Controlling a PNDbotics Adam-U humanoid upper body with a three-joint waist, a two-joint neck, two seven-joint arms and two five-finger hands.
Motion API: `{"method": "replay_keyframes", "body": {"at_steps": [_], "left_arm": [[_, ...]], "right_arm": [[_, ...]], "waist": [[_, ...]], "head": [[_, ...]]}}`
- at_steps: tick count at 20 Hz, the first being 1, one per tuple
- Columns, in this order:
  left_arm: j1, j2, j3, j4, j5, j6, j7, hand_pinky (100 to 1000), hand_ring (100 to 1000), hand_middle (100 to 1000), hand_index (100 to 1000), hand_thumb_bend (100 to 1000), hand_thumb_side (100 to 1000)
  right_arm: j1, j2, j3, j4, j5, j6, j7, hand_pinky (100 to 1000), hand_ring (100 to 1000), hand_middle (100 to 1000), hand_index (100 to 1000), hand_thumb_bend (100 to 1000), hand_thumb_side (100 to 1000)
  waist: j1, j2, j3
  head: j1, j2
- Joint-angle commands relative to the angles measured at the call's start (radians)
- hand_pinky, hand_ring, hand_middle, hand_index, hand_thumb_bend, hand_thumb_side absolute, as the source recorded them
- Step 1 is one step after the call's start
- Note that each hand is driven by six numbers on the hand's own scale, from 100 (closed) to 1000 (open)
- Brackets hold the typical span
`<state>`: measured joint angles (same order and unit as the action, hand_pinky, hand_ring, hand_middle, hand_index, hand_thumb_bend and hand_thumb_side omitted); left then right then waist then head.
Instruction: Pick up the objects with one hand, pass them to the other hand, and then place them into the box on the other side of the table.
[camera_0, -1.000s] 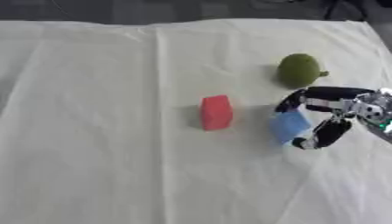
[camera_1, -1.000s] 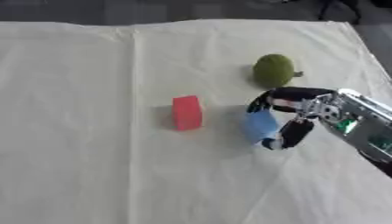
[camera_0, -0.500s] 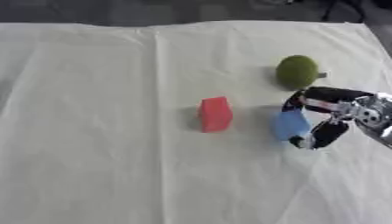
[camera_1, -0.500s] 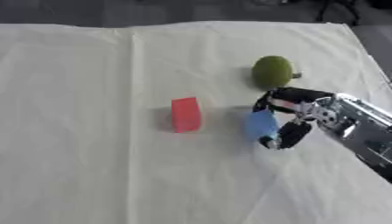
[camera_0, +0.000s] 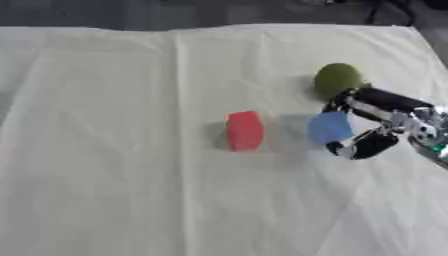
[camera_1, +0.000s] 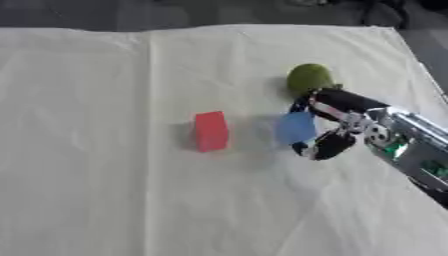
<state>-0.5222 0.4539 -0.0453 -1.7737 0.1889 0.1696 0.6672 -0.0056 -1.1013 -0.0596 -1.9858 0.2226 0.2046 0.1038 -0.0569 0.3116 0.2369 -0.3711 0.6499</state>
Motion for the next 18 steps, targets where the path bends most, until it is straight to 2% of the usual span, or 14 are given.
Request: {"method": "replay_keyframes", "body": {"at_steps": [1,4,6,9,14,18], "left_arm": [[-0.040,0.066,0.015,-0.036,-0.021,0.007,-0.015,711,677,688,759,192,603],[-0.091,0.112,0.015,-0.060,-0.045,0.023,-0.040,716,683,694,764,206,535],[-0.147,0.151,0.008,-0.074,-0.066,0.040,-0.071,722,688,699,767,222,468],[-0.237,0.201,-0.019,-0.077,-0.097,0.076,-0.143,729,695,706,771,239,417],[-0.413,0.256,-0.121,-0.044,-0.154,0.171,-0.347,742,708,717,781,267,369],[-0.534,0.255,-0.216,-0.005,-0.218,0.249,-0.531,754,718,726,790,289,373]], "right_arm": [[-0.037,-0.051,-0.029,-0.014,-0.100,-0.006,-0.113,773,650,403,549,238,100],[-0.089,-0.038,-0.004,-0.014,-0.159,0.008,-0.179,731,642,406,553,202,100],[-0.144,-0.007,0.021,-0.014,-0.196,0.027,-0.208,662,619,408,555,138,100],[-0.222,0.038,0.064,-0.014,-0.251,0.059,-0.248,629,613,411,559,100,100],[-0.323,0.109,0.144,-0.014,-0.324,0.119,-0.318,638,615,421,569,100,100],[-0.368,0.151,0.198,-0.014,-0.342,0.158,-0.365,635,614,424,572,100,100]], "waist": [[0.022,-0.050,-0.005],[0.033,-0.070,-0.007],[0.043,-0.084,-0.004],[0.057,-0.097,0.001],[0.075,-0.107,0.012],[0.083,-0.111,0.024]], "head": [[0.007,0.018],[0.005,0.031],[-0.001,0.037],[-0.008,0.043],[-0.021,0.051],[-0.030,0.054]]}}
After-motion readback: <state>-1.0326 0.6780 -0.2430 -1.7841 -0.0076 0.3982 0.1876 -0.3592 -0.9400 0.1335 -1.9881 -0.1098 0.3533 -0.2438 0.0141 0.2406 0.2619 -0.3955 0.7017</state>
